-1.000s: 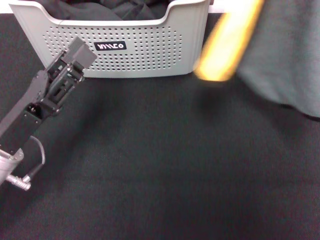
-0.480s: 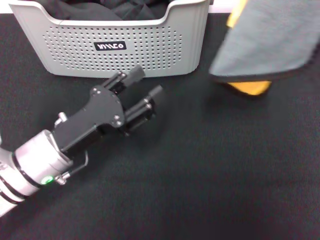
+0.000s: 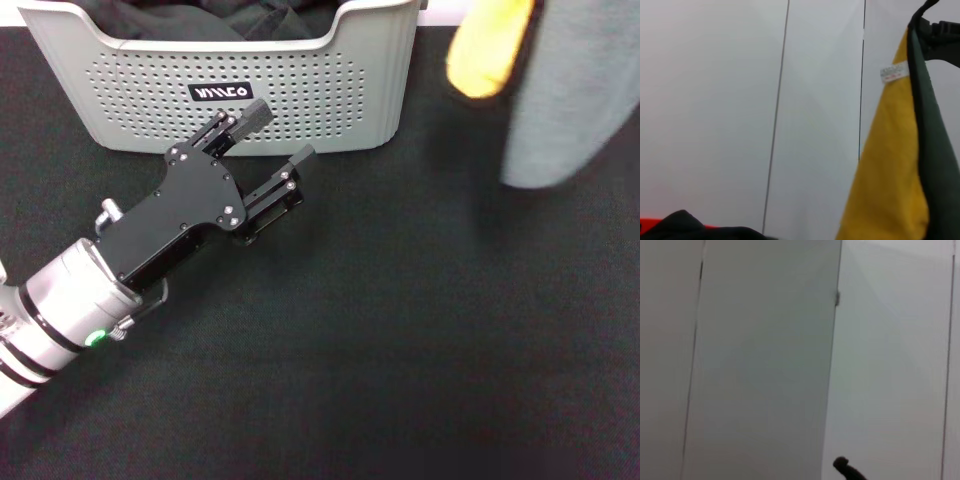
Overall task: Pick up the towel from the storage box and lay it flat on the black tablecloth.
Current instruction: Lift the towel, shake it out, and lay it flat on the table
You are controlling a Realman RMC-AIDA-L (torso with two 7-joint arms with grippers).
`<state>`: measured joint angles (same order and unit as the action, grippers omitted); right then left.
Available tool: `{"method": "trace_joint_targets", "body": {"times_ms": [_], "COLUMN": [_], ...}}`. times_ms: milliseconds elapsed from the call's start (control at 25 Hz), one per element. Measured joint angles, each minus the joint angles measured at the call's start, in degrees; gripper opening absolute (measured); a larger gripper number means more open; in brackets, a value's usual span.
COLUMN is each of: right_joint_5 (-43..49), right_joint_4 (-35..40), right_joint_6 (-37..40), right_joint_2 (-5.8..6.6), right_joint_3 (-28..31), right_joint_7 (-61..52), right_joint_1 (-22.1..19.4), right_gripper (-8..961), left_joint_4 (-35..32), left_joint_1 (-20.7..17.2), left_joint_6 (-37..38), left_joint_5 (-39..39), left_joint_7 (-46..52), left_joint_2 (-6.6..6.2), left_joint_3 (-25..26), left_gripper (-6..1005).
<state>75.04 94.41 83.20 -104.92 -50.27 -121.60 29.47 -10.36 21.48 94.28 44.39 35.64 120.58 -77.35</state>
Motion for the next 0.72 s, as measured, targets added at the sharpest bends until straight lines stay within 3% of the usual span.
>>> {"method": "trace_joint_targets", "body": {"times_ms": [200,400,600,720], "right_joint_5": [0.0,0.25,0.17,-0.11], "right_joint_4": [-3.11,-4.28,-4.29,-4.16], "right_joint_6": [2.33,2.48,2.68,2.91], "right_joint_2": [0.16,-1.2,-2.64,-2.76], "right_joint_3": [0.28,0.33,0.21,0.02], "right_joint_7": [-0.38,-0.37,-0.05,0.02], "right_joint_1": [2.34,3.65,4.71,5.09], "right_gripper": [9,9,9,9], "left_joint_4": [0.22,0.33,0.35,0.4], "left_joint_1": [1.72,3.81,4.58,4.75], "left_joint_6": [-1.65,-4.57,-6.25,-6.27], "left_joint_5": [0.07,-0.26,-0.62,-2.57], "left_joint_7": [-1.37,-2.37,-4.78,-6.89], "left_joint_2": [0.1,0.18,0.18,0.18], "left_joint_3": [-0.65,-6.1,-7.1,-7.15], "left_gripper": [727,726,726,726]}}
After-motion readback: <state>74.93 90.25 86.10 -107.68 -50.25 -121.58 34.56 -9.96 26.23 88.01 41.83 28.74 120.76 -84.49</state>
